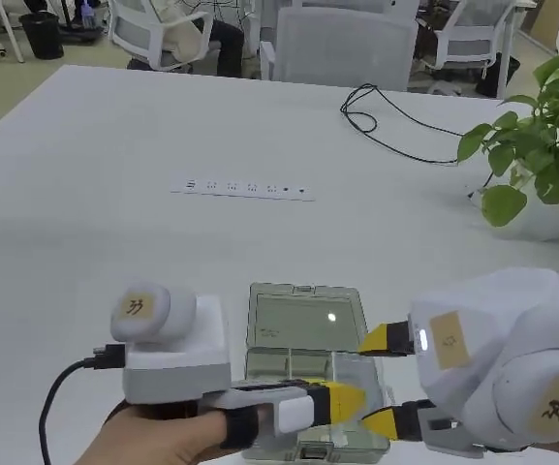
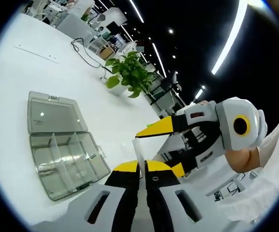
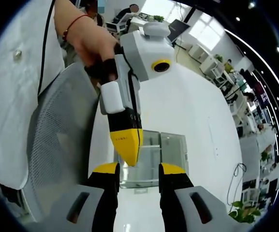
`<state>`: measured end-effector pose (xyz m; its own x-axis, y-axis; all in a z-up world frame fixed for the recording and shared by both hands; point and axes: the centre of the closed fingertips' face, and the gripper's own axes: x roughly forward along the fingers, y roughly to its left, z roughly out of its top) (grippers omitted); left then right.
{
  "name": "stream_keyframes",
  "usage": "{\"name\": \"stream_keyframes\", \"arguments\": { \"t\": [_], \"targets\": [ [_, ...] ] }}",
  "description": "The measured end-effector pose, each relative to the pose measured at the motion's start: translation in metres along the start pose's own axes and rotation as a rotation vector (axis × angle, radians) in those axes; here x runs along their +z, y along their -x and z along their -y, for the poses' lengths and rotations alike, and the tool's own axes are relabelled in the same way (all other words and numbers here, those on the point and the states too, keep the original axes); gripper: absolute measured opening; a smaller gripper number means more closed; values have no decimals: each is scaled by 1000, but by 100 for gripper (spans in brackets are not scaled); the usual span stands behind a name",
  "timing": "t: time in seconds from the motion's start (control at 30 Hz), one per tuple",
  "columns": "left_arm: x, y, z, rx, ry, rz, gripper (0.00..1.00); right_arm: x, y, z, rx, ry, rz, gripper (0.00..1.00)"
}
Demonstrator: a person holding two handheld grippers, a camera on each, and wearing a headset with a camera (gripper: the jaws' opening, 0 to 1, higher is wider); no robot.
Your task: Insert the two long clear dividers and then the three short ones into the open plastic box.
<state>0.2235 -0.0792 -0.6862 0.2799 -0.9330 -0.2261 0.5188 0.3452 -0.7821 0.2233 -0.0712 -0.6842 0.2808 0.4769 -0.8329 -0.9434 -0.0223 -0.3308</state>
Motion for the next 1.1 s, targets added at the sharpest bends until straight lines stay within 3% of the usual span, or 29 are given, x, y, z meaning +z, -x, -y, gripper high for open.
{"name": "stream_keyframes", "arguments": {
  "t": [0.53, 0.63, 0.73, 0.87, 0.93, 1.0, 1.1],
  "targets": [
    [1, 2, -1, -10, 74, 25, 0, 2, -2, 1, 0, 12, 4, 33],
    [2, 2, -1, -6, 58, 26, 0, 2, -1, 3, -3, 7, 5, 34],
    [2, 2, -2, -1, 40, 21, 0, 6, 4, 8, -5, -33, 42, 35],
    [-1, 5, -4, 10, -43, 3, 0, 8, 12, 16, 7, -101, 91, 35],
    [-2, 6, -5, 12, -139, -10, 0, 8, 16, 16, 39, -133, 119, 33],
    [-4, 8, -4, 13, -239, -25, 0, 10, 20, 12, 102, -167, 153, 31],
    [-7, 12, 4, -28, -314, -43, 0, 10, 27, 4, 217, -211, 194, 28]
  ]
}}
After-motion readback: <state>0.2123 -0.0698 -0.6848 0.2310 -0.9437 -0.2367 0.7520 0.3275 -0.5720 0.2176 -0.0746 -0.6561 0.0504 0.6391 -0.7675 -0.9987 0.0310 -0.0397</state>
